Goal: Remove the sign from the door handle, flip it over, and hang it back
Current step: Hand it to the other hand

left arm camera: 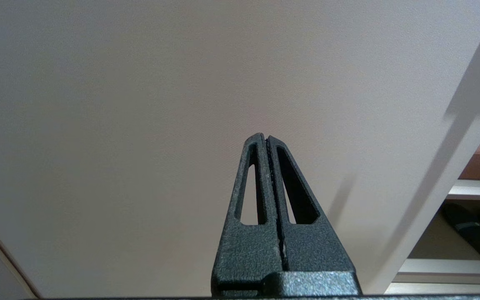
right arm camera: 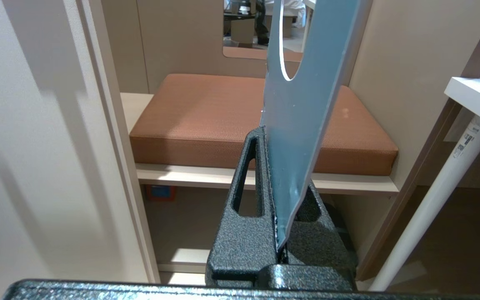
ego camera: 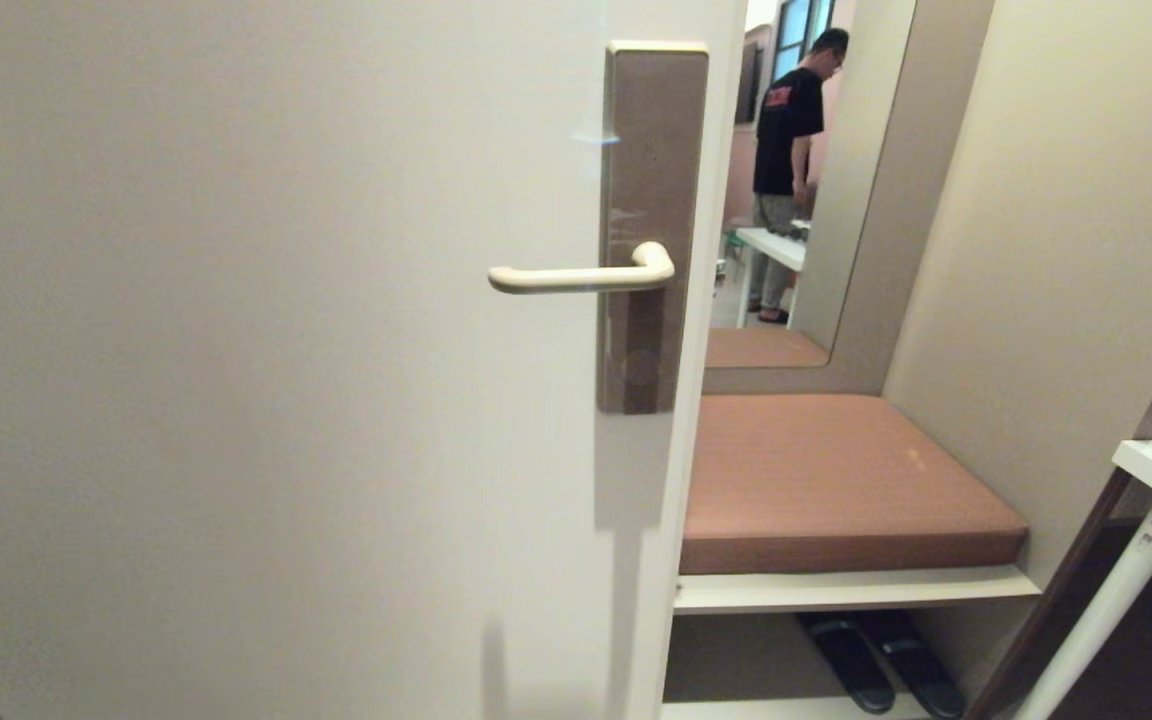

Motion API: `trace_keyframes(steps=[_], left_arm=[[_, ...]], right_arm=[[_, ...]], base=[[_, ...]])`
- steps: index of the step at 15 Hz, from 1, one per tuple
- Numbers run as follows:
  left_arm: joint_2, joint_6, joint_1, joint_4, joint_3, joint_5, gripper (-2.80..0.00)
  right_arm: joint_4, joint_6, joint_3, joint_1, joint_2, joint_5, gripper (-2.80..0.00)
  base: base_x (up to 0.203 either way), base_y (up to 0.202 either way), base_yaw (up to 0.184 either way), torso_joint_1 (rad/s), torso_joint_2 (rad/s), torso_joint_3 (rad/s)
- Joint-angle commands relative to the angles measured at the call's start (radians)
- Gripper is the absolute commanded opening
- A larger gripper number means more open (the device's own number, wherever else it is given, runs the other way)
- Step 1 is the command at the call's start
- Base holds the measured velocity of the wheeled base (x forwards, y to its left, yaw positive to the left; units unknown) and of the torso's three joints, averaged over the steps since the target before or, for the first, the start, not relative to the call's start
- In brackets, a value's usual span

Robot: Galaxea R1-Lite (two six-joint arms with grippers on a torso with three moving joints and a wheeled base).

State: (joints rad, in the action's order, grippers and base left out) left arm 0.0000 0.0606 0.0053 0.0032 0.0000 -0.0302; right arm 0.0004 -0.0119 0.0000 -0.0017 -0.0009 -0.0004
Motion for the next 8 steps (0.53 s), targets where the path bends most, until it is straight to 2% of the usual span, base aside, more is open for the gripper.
trace_keyframes(steps=[1, 8], left_arm=[[0.0, 0.001, 0.001, 0.0, 0.0, 0.0, -2.8], [0.0, 0.002, 0.001, 0.0, 0.0, 0.0, -2.8]], right_arm=[[0.0, 0.0, 0.0, 0.0, 0.001, 0.0, -2.8], [0.0, 0.0, 0.0, 0.0, 0.001, 0.0, -2.8]], base=[[0.0, 0.0, 0.0, 0.0, 0.0, 0.0], [0.0, 0.0, 0.0, 0.0, 0.0, 0.0]])
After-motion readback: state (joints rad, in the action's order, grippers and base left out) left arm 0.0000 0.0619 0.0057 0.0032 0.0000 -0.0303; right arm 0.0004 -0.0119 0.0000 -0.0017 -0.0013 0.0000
